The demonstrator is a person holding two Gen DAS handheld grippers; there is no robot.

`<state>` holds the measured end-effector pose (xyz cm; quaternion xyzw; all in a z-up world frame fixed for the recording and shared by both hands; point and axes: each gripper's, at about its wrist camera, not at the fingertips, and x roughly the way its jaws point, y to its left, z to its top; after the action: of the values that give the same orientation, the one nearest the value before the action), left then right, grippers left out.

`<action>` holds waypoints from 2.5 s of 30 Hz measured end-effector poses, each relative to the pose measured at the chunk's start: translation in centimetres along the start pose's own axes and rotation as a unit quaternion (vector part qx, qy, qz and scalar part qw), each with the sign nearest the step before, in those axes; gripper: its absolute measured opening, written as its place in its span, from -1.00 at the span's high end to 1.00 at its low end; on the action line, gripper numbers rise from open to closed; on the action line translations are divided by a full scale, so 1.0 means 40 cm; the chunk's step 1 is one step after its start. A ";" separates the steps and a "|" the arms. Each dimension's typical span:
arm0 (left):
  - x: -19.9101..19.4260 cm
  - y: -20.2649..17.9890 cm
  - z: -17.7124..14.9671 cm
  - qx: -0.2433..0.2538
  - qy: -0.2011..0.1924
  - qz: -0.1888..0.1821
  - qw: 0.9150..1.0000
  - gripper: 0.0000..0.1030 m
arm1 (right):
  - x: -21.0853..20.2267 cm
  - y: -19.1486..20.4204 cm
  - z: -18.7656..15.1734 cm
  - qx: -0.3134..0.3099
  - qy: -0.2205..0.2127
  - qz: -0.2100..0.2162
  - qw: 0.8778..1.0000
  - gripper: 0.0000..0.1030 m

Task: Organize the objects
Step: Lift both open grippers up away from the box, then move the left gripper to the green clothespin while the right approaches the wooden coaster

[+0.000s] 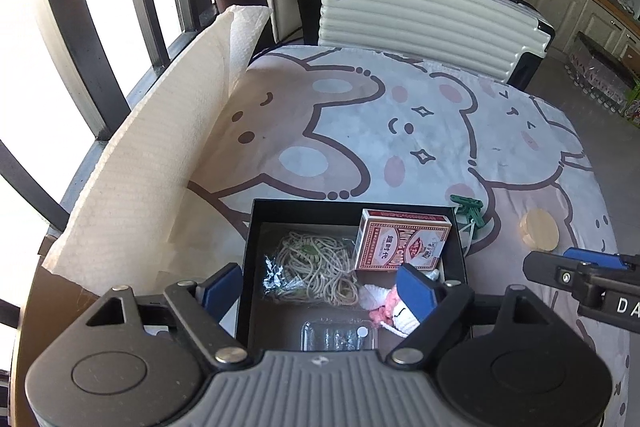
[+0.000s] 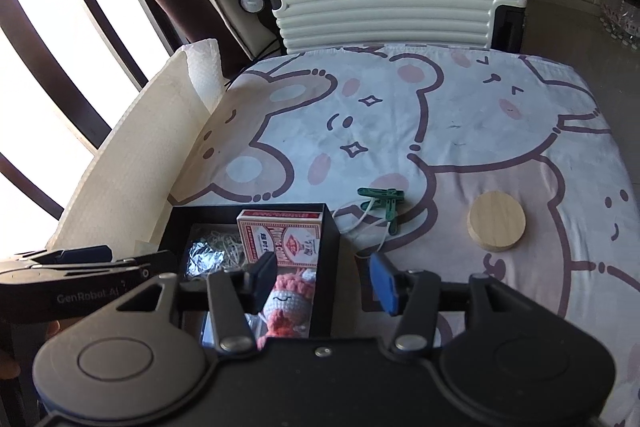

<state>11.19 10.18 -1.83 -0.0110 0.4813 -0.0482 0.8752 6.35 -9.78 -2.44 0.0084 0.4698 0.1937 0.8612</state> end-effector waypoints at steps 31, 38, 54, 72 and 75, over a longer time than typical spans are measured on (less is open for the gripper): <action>-0.147 0.071 -0.055 -0.014 -0.047 0.031 0.998 -1.00 | -0.124 0.009 -0.050 -0.039 -0.069 -0.074 0.994 -1.00; -0.152 0.069 -0.051 -0.011 -0.050 0.030 0.998 -1.00 | -0.123 0.001 -0.048 -0.034 -0.070 -0.072 0.994 -1.00; -0.088 -0.068 -0.024 0.022 -0.046 0.002 0.999 -1.00 | -0.151 -0.153 -0.052 0.013 -0.079 -0.105 0.991 -1.00; -0.057 -0.221 0.014 0.057 -0.070 -0.052 0.995 -0.97 | -0.156 -0.302 -0.057 0.074 -0.090 -0.133 0.984 -1.00; -0.047 -0.243 0.025 0.065 -0.079 -0.062 0.993 -0.86 | -0.143 -0.314 -0.049 0.085 -0.090 -0.125 0.984 -1.00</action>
<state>10.33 0.64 0.94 0.0129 0.4051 -0.1324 0.9045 6.08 -23.68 -1.39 0.0397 0.4028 0.0425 0.9134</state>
